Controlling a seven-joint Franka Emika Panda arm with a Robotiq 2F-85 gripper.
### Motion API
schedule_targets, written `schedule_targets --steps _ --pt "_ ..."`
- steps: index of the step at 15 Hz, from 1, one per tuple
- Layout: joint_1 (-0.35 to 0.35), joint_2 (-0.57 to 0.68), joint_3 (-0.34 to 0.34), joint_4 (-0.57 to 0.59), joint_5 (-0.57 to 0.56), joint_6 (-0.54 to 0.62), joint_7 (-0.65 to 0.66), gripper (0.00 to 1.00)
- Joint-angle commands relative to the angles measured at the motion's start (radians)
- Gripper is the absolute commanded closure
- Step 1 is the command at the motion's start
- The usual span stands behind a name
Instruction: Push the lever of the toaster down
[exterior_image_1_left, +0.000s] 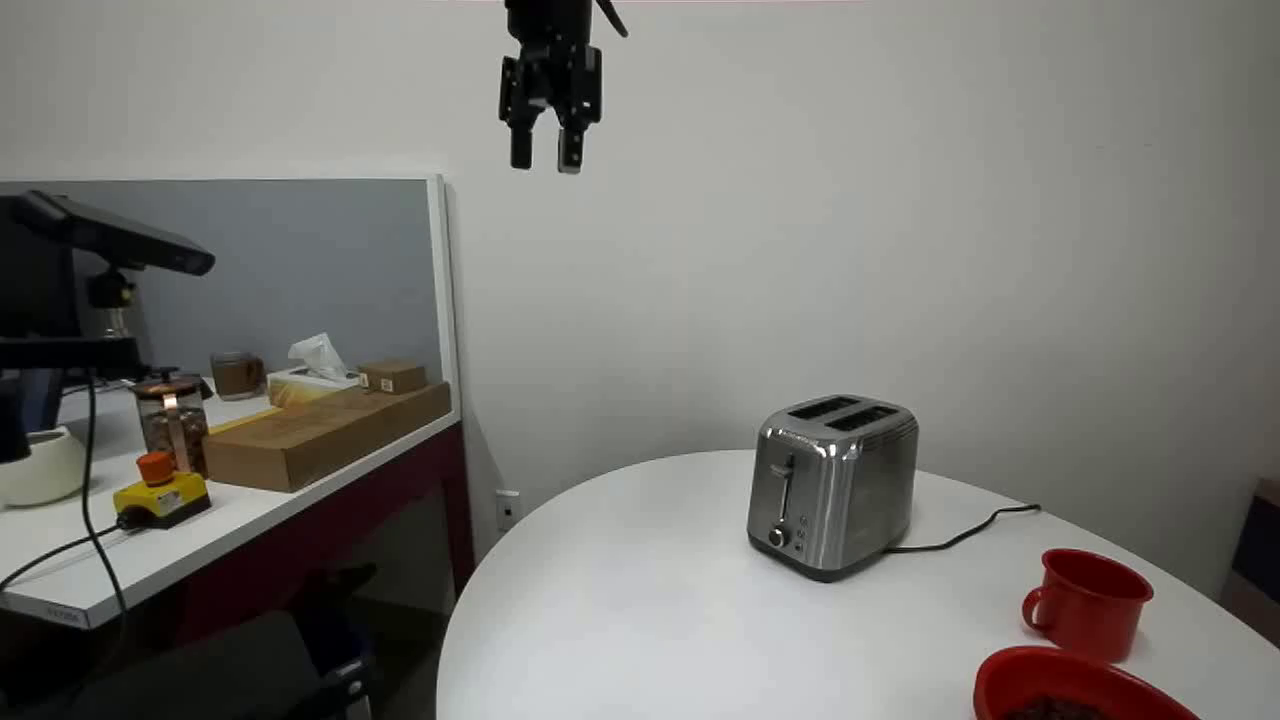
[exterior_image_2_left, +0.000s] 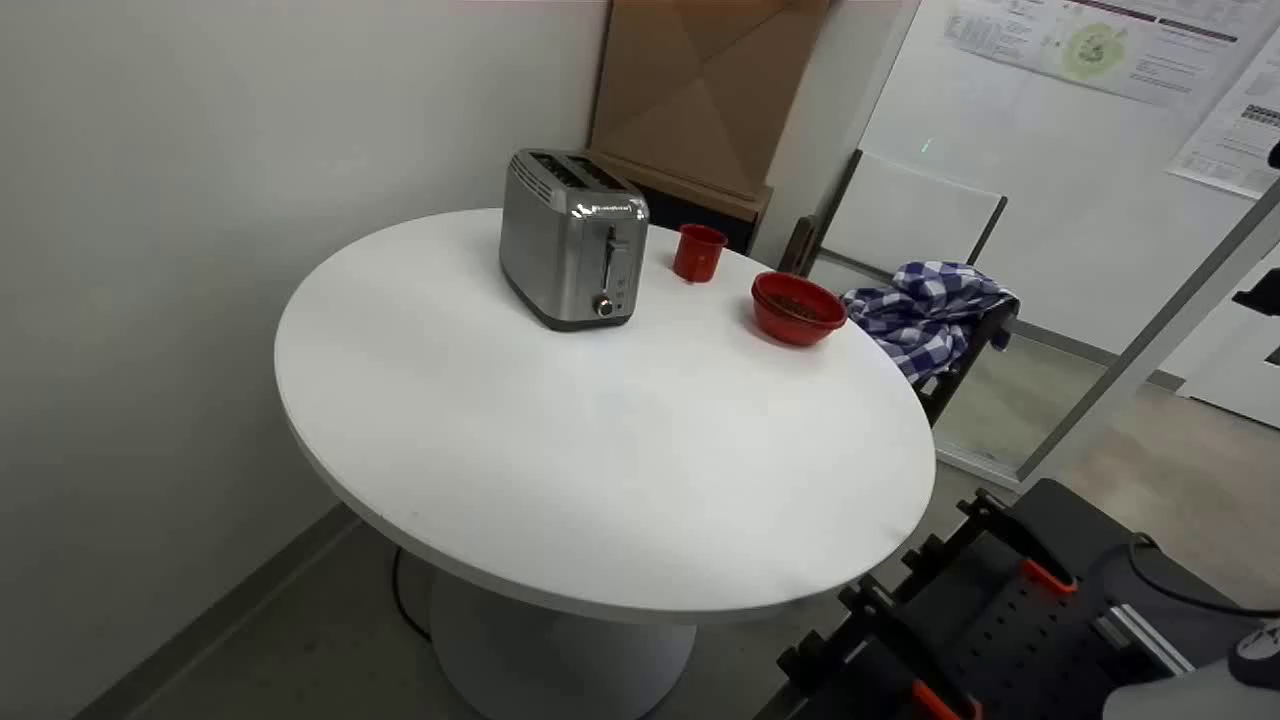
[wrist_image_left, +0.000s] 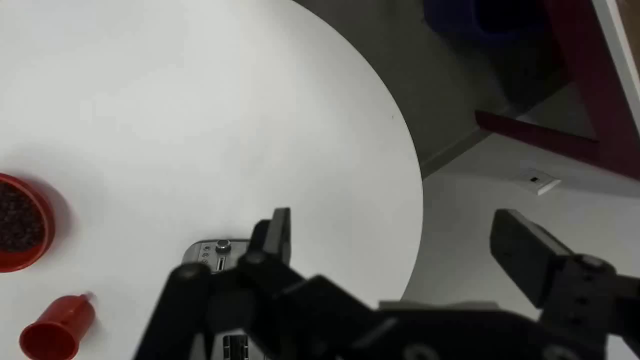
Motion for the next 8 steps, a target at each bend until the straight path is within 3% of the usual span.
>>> schedule_targets --steps 1,8 --pt "0.0 0.001 0.0 0.003 0.0 -0.001 0.0 0.0" --pt "-0.036 0.122 -0.001 0.026 -0.216 0.157 -0.013 0.0"
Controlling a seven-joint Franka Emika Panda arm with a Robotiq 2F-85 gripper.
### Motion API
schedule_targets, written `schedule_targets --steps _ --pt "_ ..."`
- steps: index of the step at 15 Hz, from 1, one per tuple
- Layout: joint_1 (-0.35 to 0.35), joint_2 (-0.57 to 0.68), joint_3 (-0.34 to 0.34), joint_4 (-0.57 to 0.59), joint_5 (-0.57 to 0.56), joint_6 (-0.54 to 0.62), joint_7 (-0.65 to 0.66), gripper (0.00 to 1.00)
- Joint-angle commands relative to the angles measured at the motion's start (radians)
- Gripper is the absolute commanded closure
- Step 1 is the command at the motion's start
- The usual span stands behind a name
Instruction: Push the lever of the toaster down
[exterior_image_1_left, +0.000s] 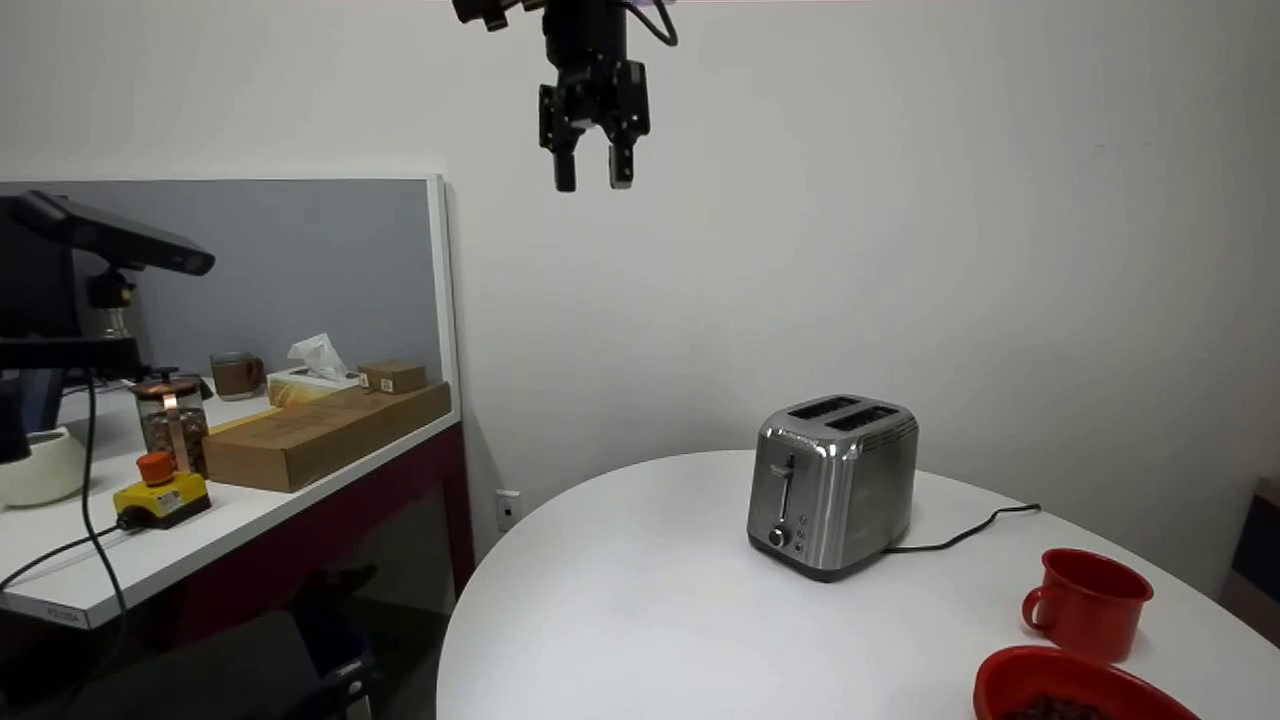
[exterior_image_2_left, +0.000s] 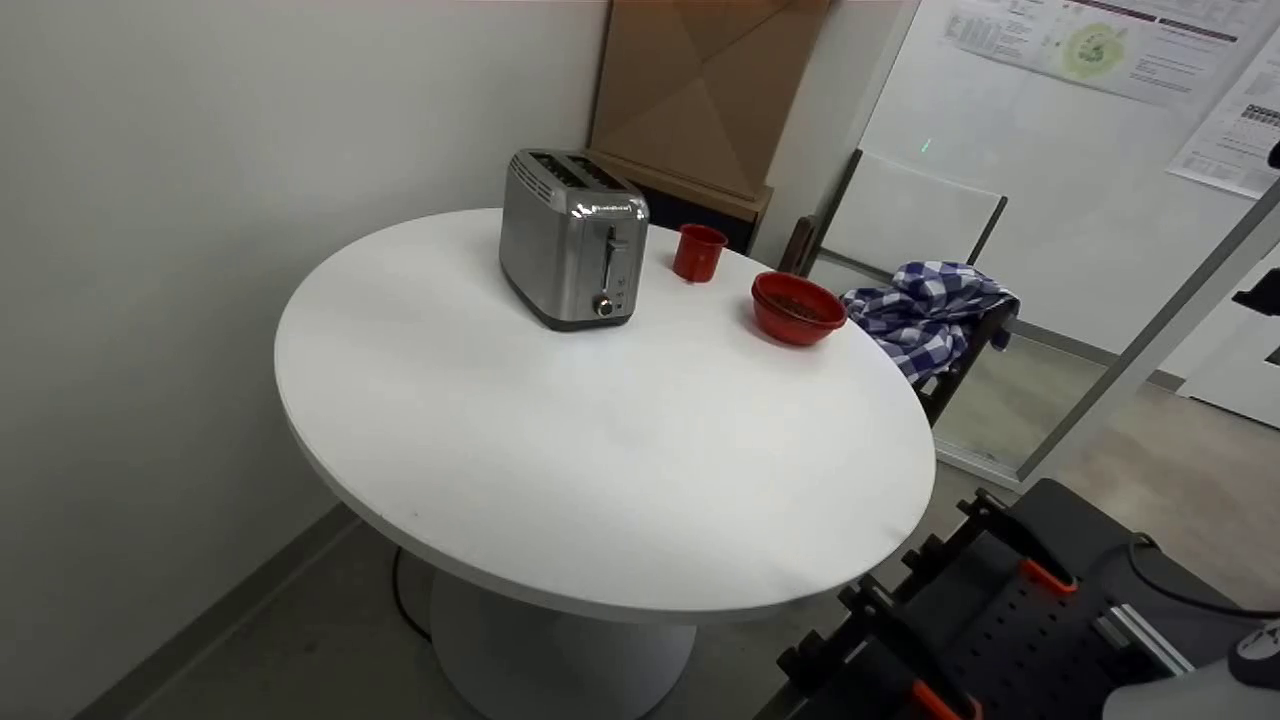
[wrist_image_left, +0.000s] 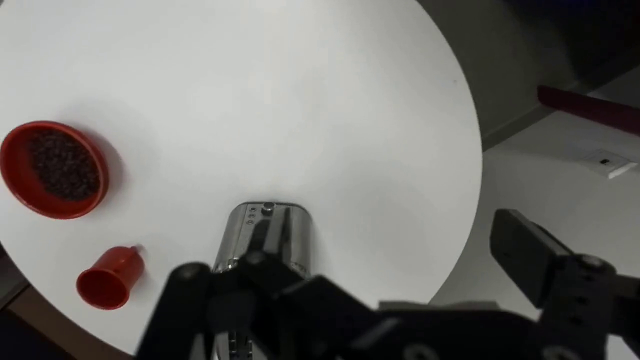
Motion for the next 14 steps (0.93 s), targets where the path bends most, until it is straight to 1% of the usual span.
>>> schedule_targets --steps 1,2,3,4,6,7,9,12,14 --pt "-0.016 0.085 0.0 0.023 -0.109 0.105 -0.004 0.0" --pt "-0.017 0.104 -0.001 0.022 -0.136 0.141 -0.002 0.0" --pt "-0.019 0.128 -0.004 0.021 -0.161 0.185 -0.001 0.06" --pt "-0.019 0.149 -0.007 0.022 -0.178 0.225 0.001 0.26" --pt "-0.019 0.192 -0.015 0.021 -0.21 0.306 0.003 0.4" --pt "-0.02 0.212 -0.019 0.019 -0.24 0.352 0.008 0.49" --pt "-0.021 0.253 -0.033 0.012 -0.285 0.449 0.0 0.63" --pt "-0.022 0.317 -0.059 0.004 -0.365 0.581 0.007 0.88" --pt "-0.02 0.366 -0.082 0.002 -0.411 0.655 0.014 0.99"
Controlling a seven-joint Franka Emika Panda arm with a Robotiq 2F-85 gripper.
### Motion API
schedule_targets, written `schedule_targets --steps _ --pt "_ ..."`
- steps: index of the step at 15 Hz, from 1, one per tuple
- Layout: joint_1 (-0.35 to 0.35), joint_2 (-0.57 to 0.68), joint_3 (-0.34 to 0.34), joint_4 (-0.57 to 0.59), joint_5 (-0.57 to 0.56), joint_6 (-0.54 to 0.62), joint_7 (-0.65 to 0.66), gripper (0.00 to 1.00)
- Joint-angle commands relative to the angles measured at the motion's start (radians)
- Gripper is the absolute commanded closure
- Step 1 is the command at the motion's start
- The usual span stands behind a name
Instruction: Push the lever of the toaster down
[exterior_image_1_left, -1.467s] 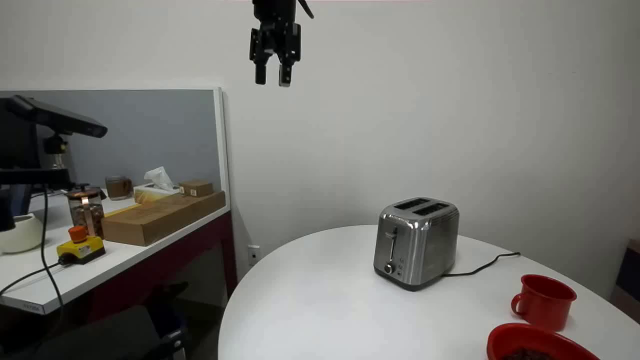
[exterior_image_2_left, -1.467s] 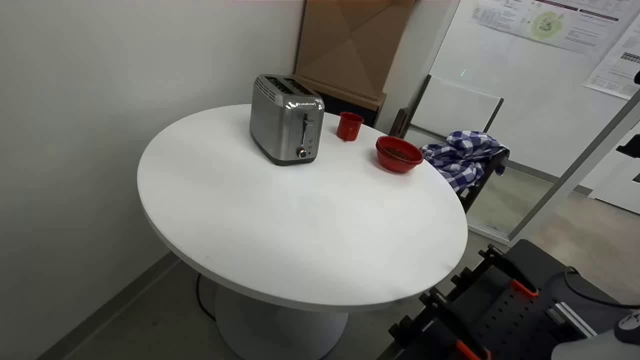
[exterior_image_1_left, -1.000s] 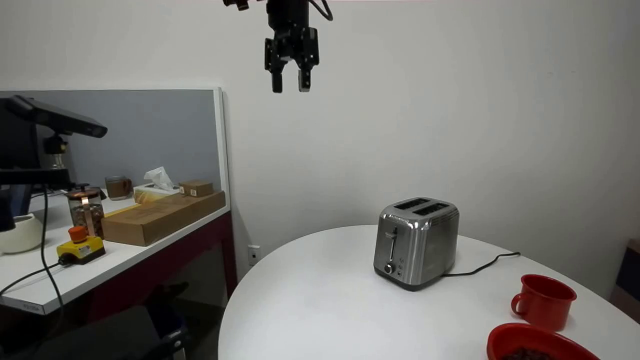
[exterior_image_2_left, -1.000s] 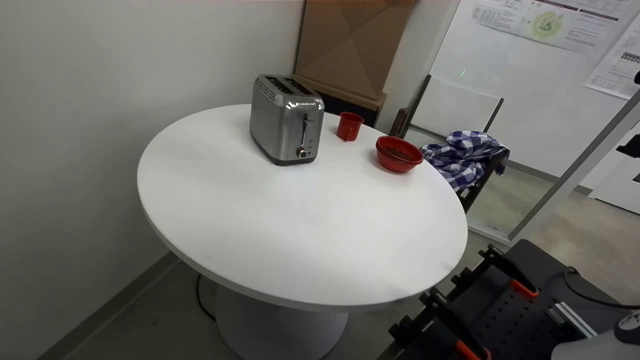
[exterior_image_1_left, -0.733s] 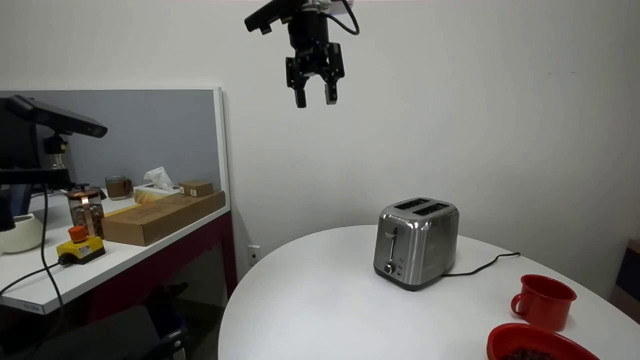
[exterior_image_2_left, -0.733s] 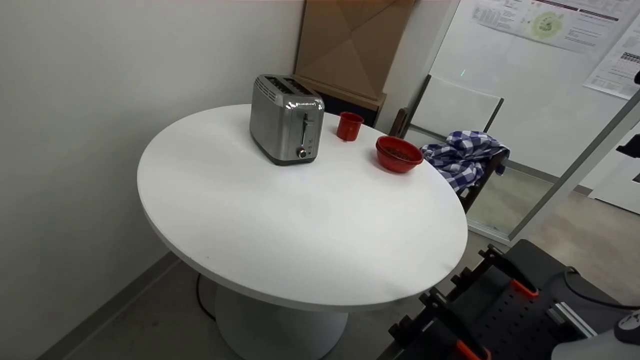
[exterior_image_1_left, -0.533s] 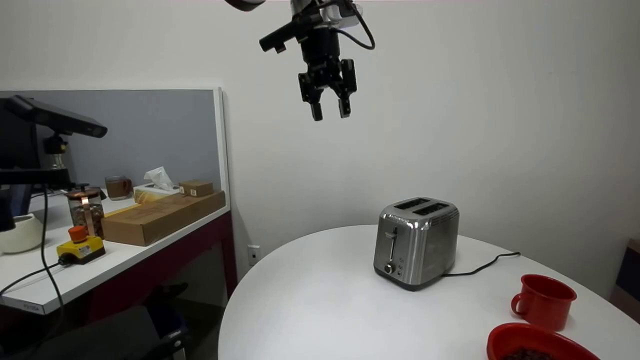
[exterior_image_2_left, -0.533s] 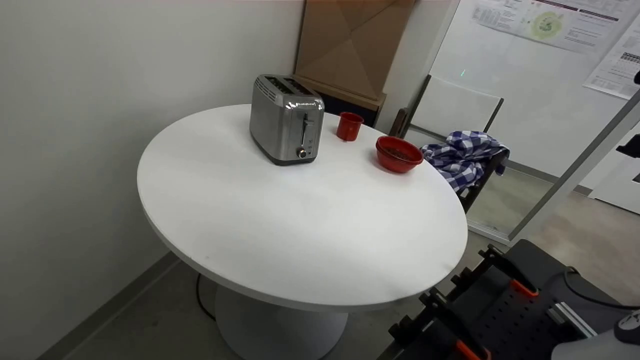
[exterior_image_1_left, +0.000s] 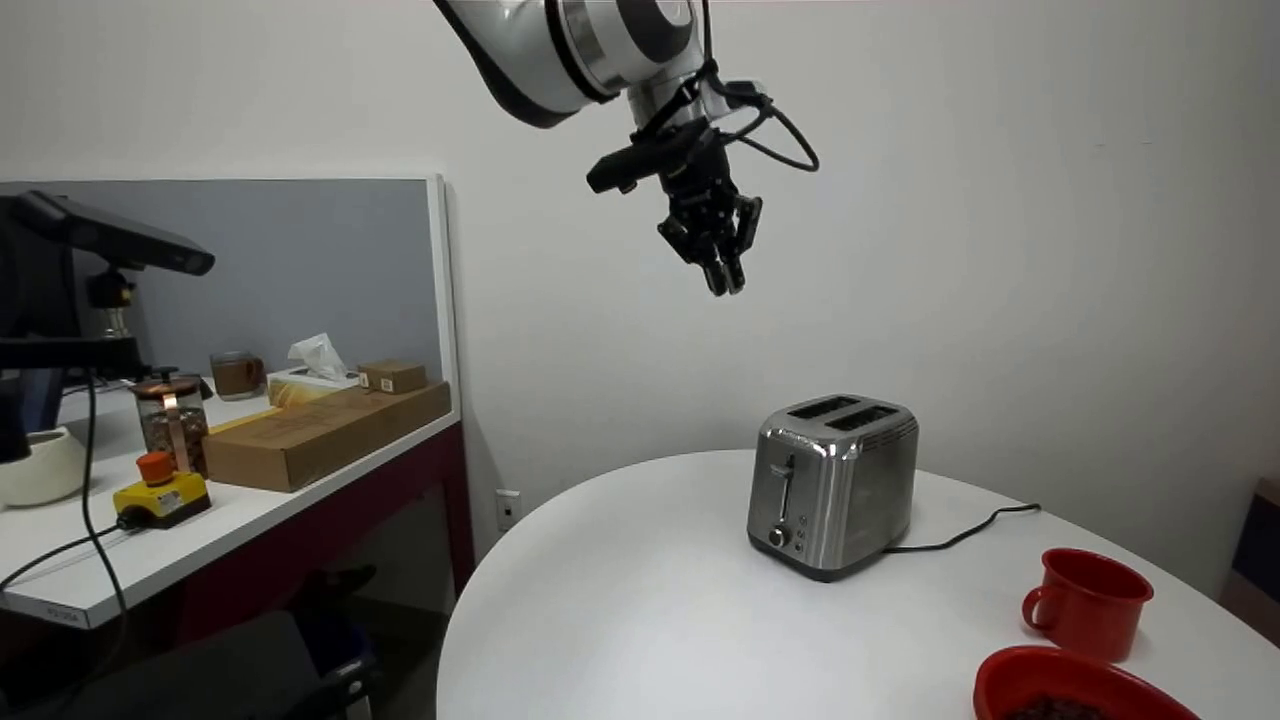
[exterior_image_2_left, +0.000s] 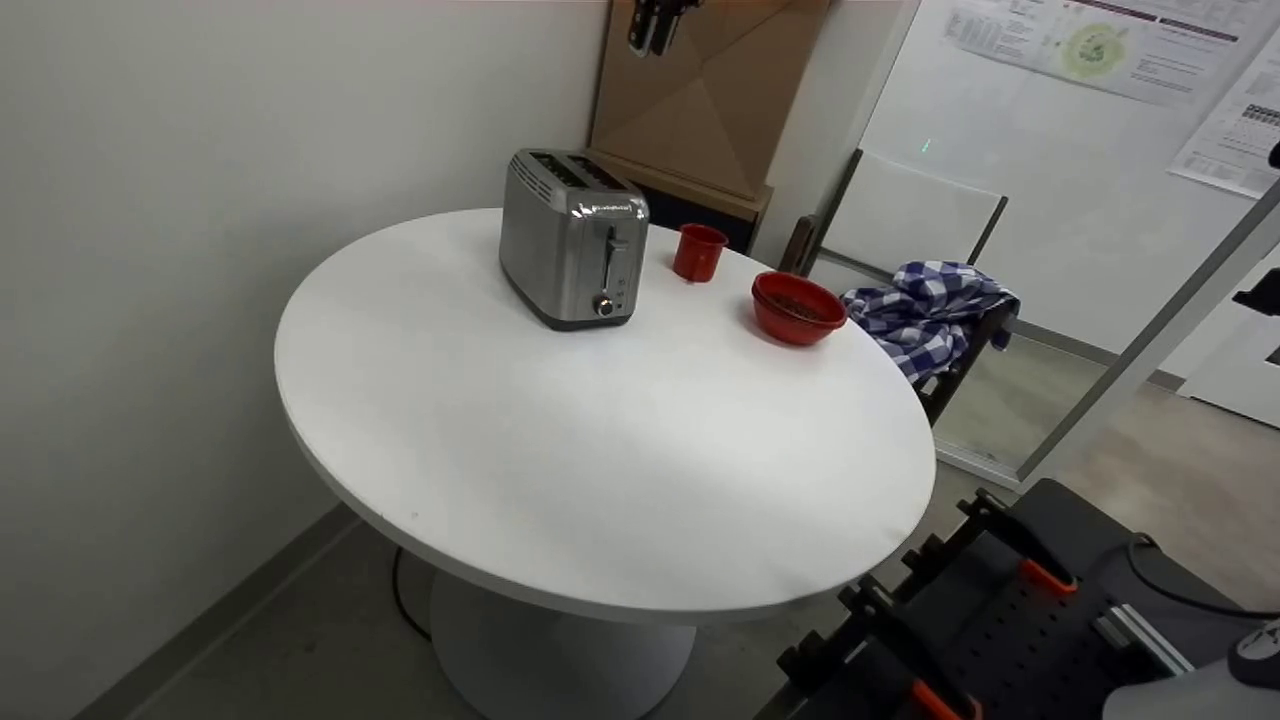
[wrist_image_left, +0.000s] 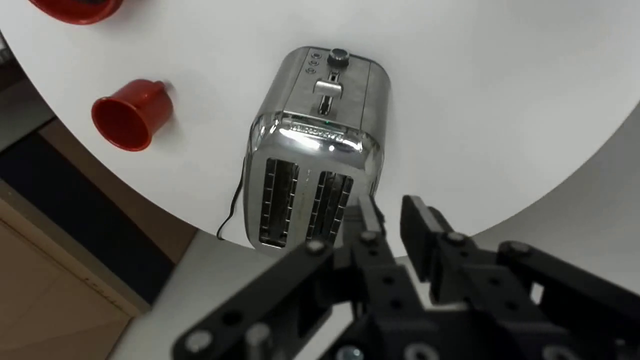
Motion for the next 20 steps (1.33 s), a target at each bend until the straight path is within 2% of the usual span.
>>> schedule_targets --steps 1,9,13,20 --pt "0.005 0.084 -0.04 0.004 -0.087 0.127 0.017 1.0" --pt "0.034 0.251 -0.137 0.029 -0.108 0.305 0.011 1.0" --pt "0.05 0.302 -0.168 0.042 -0.088 0.329 0.0 1.0" --pt "0.063 0.362 -0.183 0.06 -0.06 0.328 -0.016 1.0"
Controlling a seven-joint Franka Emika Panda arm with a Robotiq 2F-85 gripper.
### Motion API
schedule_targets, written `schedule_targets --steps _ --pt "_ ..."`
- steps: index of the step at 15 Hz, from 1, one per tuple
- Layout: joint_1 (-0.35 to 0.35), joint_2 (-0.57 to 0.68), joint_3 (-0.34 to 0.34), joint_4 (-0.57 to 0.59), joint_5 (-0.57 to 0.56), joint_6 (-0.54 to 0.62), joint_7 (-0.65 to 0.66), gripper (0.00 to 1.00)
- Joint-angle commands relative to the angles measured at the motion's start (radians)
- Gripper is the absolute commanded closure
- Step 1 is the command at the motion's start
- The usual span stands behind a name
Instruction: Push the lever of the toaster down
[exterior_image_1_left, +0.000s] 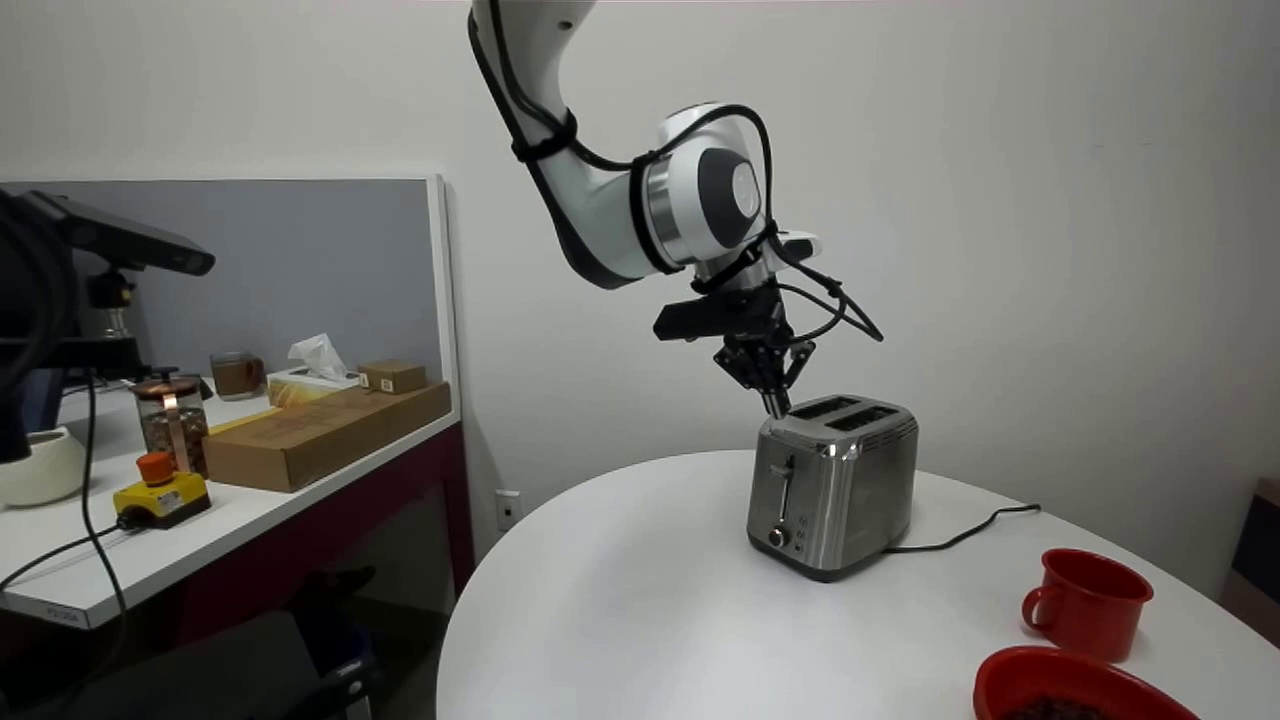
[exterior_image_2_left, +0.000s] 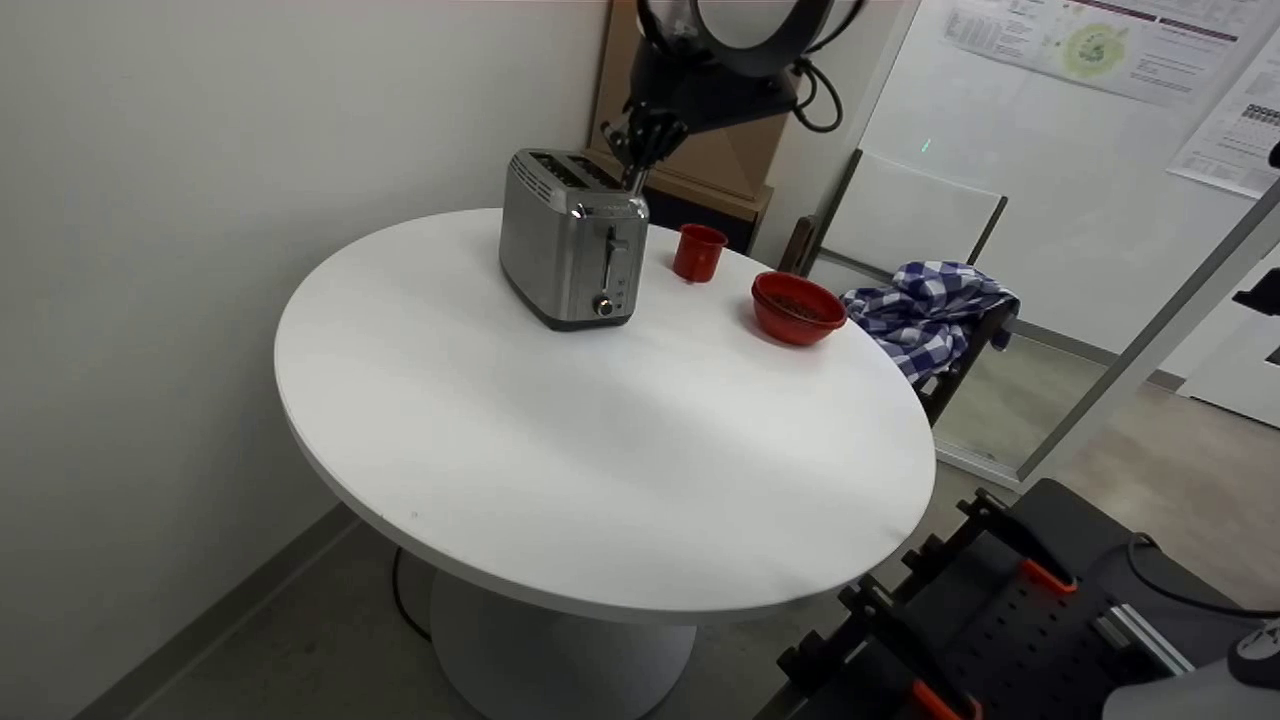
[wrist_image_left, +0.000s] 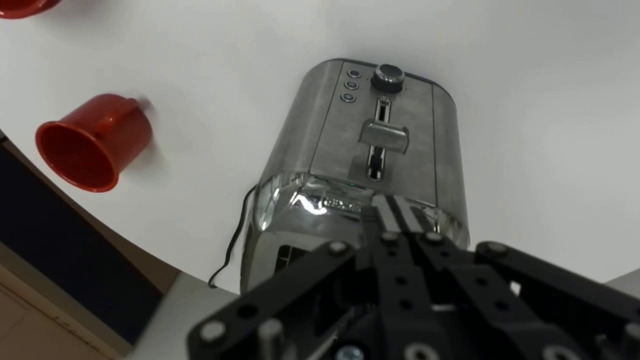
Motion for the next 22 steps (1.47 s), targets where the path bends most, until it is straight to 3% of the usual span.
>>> schedule_targets --steps 1,22 --pt "0.023 0.044 -0.025 0.028 0.023 0.017 -0.014 1.0" --pt "0.055 0.25 -0.069 0.153 0.059 0.095 -0.037 1.0"
